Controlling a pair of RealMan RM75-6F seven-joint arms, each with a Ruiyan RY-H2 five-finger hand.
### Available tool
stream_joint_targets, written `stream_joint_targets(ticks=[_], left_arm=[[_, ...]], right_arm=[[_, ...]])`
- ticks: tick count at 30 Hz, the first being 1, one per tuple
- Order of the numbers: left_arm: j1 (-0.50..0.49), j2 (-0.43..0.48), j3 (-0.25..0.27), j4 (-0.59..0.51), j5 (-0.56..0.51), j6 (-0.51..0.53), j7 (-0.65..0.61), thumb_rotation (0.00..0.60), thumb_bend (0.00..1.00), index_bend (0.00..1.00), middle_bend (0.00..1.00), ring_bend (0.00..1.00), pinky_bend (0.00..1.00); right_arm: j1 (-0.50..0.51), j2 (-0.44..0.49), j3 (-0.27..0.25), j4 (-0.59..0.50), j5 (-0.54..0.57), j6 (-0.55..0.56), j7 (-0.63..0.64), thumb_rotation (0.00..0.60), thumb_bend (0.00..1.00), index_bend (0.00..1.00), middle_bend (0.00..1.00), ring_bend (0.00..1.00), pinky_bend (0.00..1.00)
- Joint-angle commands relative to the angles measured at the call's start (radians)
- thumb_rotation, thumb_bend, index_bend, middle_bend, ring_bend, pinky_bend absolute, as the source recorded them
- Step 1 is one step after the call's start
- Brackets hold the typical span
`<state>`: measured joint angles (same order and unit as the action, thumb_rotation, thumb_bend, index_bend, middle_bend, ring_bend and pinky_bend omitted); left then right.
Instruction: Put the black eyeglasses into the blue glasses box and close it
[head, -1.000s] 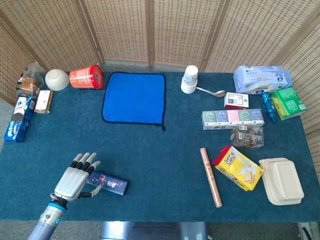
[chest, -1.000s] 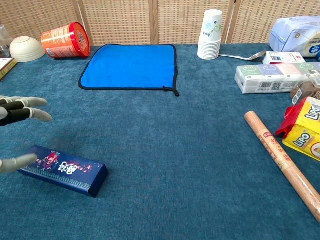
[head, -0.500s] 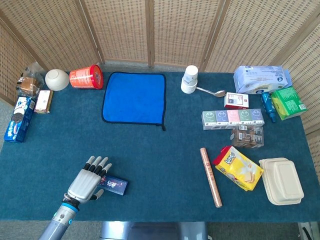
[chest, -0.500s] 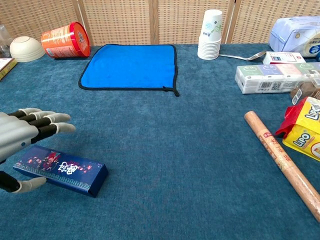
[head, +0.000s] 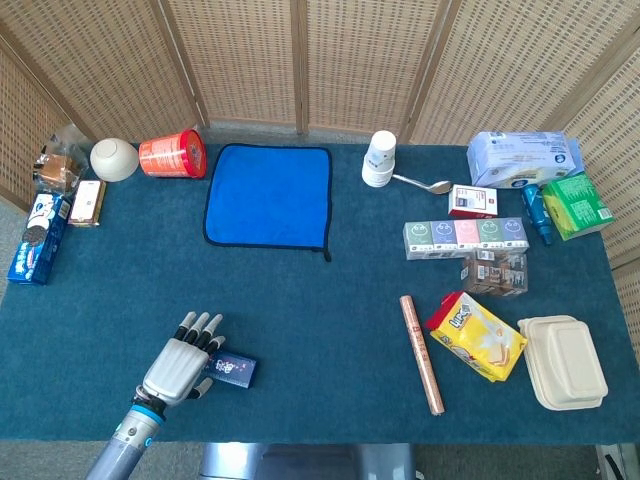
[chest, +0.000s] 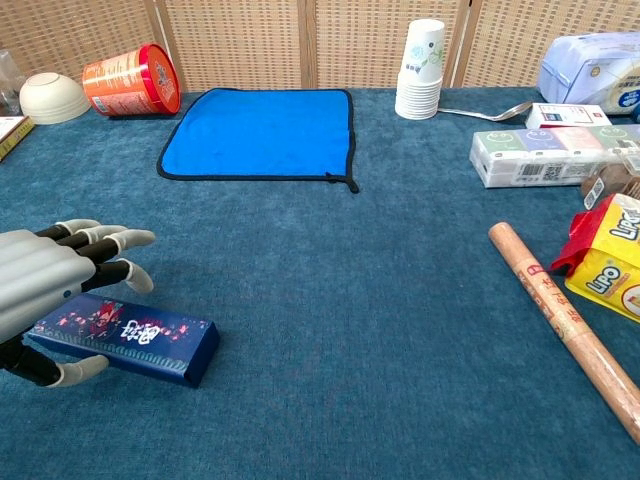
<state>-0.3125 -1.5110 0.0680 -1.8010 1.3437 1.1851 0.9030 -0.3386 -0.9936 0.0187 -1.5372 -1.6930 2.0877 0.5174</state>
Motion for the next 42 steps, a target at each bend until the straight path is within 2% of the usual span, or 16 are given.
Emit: stream_joint_targets(ticks=[1, 7, 13, 15, 19, 22, 28, 34, 38, 42], left_arm=[[-0.010, -0.011, -0.003, 0.005, -0.009, -0.005, 0.022, 0.470, 0.26, 0.30, 0.00, 0.00, 0.03], [-0.021, -0.026, -0.008, 0.007, -0.018, -0.003, 0.031, 0.471, 0.26, 0.45, 0.00, 0.00, 0.03], [-0.026, -0.036, -0.016, 0.023, -0.007, 0.014, 0.009, 0.475, 0.26, 0.51, 0.00, 0.00, 0.04], [-0.028, -0.037, -0.020, 0.027, -0.004, 0.017, 0.000, 0.475, 0.26, 0.45, 0.00, 0.00, 0.04], [-0.032, -0.029, -0.030, 0.023, -0.005, 0.022, -0.016, 0.474, 0.26, 0.17, 0.00, 0.00, 0.04], [-0.033, -0.015, -0.034, 0.010, -0.002, 0.030, -0.027, 0.472, 0.26, 0.06, 0.00, 0.00, 0.04], [-0.020, 0.013, -0.050, 0.003, 0.024, 0.081, -0.093, 0.474, 0.26, 0.00, 0.00, 0.00, 0.04], [0.010, 0.045, -0.055, -0.015, 0.085, 0.151, -0.223, 0.478, 0.26, 0.00, 0.00, 0.00, 0.04], [0.054, 0.080, -0.040, -0.021, 0.163, 0.243, -0.319, 0.482, 0.26, 0.02, 0.00, 0.00, 0.04], [0.084, 0.107, -0.026, -0.028, 0.198, 0.291, -0.363, 0.476, 0.26, 0.04, 0.00, 0.00, 0.04]], right_arm=[[-0.006, 0.000, 0.000, 0.003, 0.004, 0.007, 0.006, 0.415, 0.44, 0.16, 0.29, 0.25, 0.25], [-0.019, -0.001, 0.000, 0.011, 0.012, 0.018, 0.020, 0.420, 0.44, 0.16, 0.29, 0.25, 0.25], [-0.023, 0.000, 0.004, 0.015, 0.016, 0.021, 0.025, 0.416, 0.44, 0.16, 0.29, 0.25, 0.25], [-0.023, 0.000, 0.004, 0.014, 0.015, 0.020, 0.026, 0.414, 0.44, 0.16, 0.29, 0.25, 0.25], [-0.020, 0.000, 0.005, 0.012, 0.011, 0.016, 0.021, 0.418, 0.44, 0.16, 0.29, 0.25, 0.25], [-0.016, 0.000, 0.006, 0.007, 0.008, 0.011, 0.014, 0.416, 0.44, 0.16, 0.29, 0.25, 0.25], [0.003, 0.000, 0.008, -0.015, -0.007, -0.016, -0.022, 0.415, 0.44, 0.16, 0.29, 0.25, 0.25], [0.024, 0.001, 0.011, -0.043, -0.018, -0.046, -0.066, 0.416, 0.44, 0.16, 0.29, 0.24, 0.25], [0.052, 0.002, 0.009, -0.063, -0.029, -0.093, -0.103, 0.418, 0.44, 0.16, 0.29, 0.23, 0.24], [0.072, 0.006, 0.009, -0.075, -0.035, -0.124, -0.124, 0.414, 0.44, 0.16, 0.29, 0.23, 0.24]])
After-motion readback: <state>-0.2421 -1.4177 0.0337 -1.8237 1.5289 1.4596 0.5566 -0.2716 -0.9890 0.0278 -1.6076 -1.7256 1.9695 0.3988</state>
